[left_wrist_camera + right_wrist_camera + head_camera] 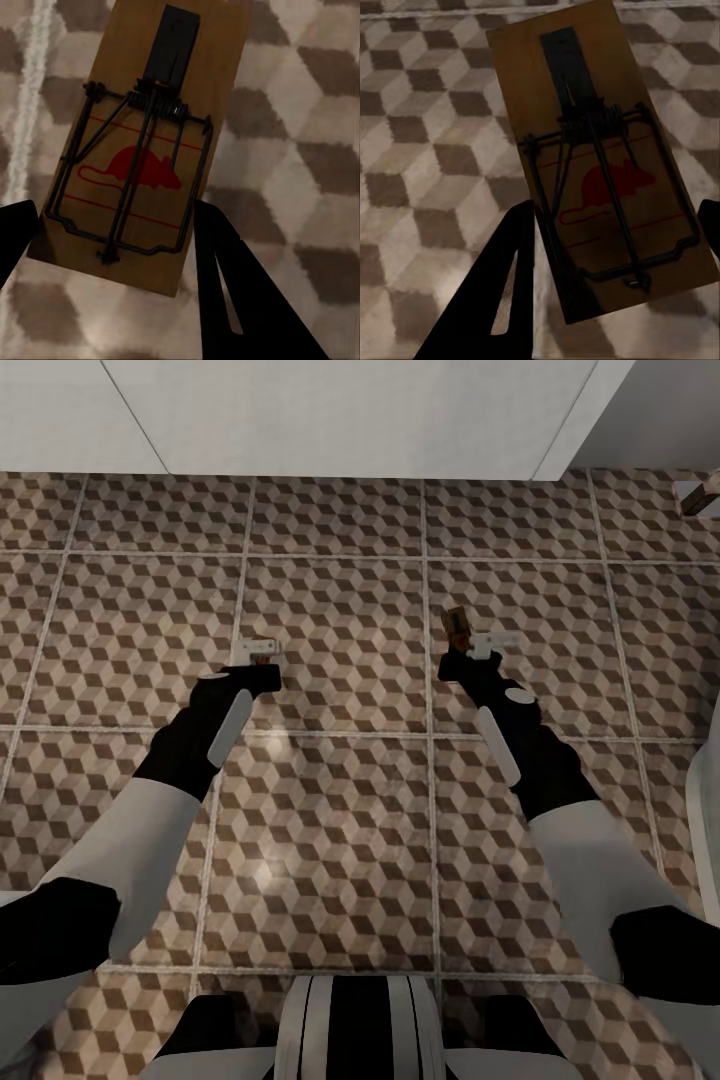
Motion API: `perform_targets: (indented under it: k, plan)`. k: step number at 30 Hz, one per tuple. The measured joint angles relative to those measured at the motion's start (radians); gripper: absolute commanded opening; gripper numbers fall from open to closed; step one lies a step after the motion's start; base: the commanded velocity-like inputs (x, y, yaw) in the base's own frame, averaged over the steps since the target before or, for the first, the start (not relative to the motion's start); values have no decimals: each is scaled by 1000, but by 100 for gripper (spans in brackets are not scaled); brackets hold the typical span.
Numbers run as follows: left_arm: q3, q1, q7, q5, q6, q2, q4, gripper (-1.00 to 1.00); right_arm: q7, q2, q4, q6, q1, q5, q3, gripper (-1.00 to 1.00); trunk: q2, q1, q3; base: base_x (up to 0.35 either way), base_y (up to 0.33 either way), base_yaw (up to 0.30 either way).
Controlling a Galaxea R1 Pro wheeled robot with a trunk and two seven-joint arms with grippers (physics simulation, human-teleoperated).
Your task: Take the four mousetraps from the cabinet in the bathroom and place them on the bathroom floor. Make sure all four end up on the same floor surface, and ensure that at least two of them are either under or directly next to the same bathroom sink.
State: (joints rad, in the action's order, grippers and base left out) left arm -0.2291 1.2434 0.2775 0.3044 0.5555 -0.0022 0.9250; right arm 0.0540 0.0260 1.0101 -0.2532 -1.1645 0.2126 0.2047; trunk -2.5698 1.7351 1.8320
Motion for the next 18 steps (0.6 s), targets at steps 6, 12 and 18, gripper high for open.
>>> perform_targets:
  k: [6,12,18]
  plan:
    - [0,6,-1,0,-99,2,-6,-100,-10,-37,-62,53,-47,-43,2,-100,0,0,0,0,0,0]
    - [3,6,-4,0,-109,20,80,-100,-29,-40,-63,57,-50,-47,3,-100,0,0,0,0,0,0]
    - [-5,6,-4,0,-106,31,262,-100,-64,-35,-63,59,-49,-47,5,-100,0,0,0,0,0,0]
